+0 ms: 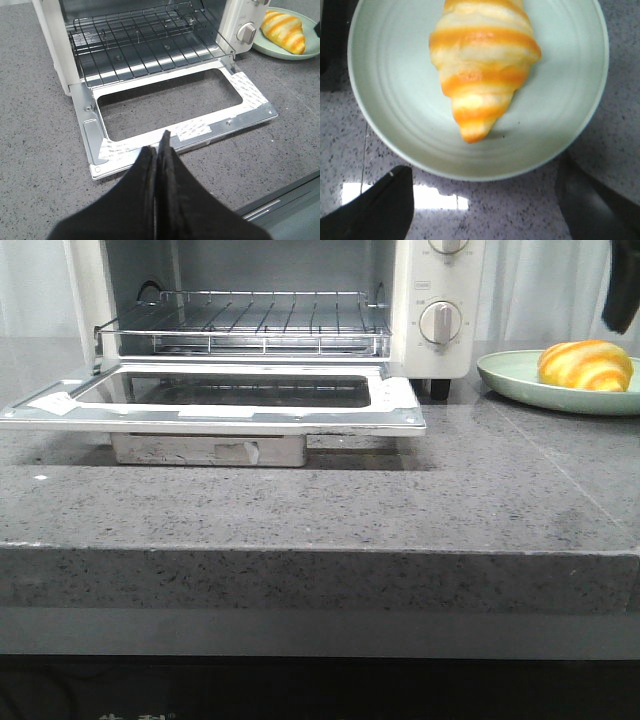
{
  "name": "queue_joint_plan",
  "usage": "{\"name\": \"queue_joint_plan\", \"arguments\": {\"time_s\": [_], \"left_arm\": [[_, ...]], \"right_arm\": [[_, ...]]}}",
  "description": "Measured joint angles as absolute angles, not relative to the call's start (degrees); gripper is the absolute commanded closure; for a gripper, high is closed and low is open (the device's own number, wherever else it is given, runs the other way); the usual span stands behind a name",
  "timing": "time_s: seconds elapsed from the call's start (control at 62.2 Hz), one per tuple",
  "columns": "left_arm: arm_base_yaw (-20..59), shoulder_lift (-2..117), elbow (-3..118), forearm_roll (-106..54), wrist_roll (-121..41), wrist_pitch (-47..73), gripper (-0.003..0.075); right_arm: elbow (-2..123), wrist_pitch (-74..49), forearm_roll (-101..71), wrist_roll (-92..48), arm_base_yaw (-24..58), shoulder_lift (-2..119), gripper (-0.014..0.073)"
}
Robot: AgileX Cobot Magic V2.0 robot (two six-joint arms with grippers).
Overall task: Put bread in oven
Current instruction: 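Withdraw the left gripper and lower the right gripper over the croissant, then grasp the striped croissant with the right gripper and lift it off the plate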
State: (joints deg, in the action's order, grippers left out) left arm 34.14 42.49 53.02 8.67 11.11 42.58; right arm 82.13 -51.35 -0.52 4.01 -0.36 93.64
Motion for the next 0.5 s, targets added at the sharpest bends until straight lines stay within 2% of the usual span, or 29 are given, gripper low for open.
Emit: {"name": "queue_joint_plan", "arguments": {"time_s": [0.499], "left_arm": [[34.1, 42.5, 53.0, 8.7, 11.1, 42.8, 0.0738]], "right_arm": [[90.5, -51.0, -1.9, 4.0, -0.4, 108.6, -0.0001]]}}
